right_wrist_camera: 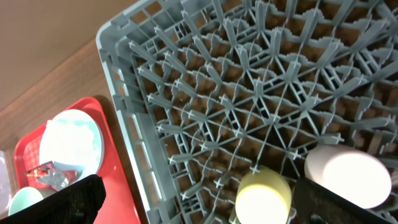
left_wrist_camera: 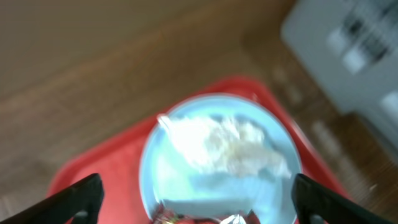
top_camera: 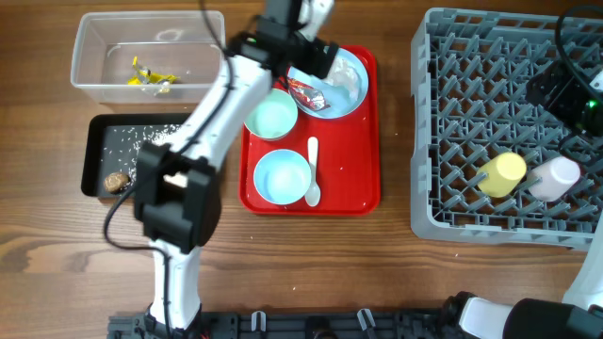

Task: Sort waste into correct bins and load items into the dishwasher rack
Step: 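Grasp the yellow wrapper with the left gripper and drop it in the clear bin, then grasp the red wrapper from the plate with the left gripper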

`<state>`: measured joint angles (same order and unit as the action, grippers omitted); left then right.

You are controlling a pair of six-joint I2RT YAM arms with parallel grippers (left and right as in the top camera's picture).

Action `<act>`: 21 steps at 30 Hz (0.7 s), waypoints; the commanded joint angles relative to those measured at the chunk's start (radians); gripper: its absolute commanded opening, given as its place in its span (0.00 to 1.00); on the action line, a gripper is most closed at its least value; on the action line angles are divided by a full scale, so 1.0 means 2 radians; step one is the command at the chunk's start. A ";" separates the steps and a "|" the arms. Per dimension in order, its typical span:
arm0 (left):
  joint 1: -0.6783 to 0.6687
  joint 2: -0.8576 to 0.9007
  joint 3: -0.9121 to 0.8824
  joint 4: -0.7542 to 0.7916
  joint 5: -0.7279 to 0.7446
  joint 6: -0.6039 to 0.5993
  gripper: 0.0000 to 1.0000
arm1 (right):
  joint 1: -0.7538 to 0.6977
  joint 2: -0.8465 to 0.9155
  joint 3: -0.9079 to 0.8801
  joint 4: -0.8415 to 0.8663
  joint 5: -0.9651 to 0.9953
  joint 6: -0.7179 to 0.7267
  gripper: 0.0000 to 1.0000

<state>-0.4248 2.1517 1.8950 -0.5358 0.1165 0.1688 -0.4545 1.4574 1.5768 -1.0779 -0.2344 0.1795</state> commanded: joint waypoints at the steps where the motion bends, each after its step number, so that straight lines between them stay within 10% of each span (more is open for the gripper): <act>1: -0.023 0.051 0.003 -0.027 -0.078 0.003 0.92 | -0.001 0.013 -0.001 -0.003 0.005 0.002 1.00; 14: -0.031 0.101 -0.008 -0.038 -0.076 -0.023 0.41 | -0.001 0.013 -0.001 -0.004 0.005 0.002 1.00; 16: -0.031 0.101 -0.008 -0.033 -0.076 -0.023 0.07 | -0.001 0.013 -0.001 -0.004 0.005 0.002 1.00; 21: -0.031 0.092 -0.003 -0.028 -0.065 -0.041 0.04 | -0.001 0.013 -0.001 -0.004 0.005 0.002 1.00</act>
<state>-0.4828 2.3383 1.8881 -0.5972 -0.0280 0.1211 -0.4545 1.4727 1.5768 -1.0851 -0.2344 0.1795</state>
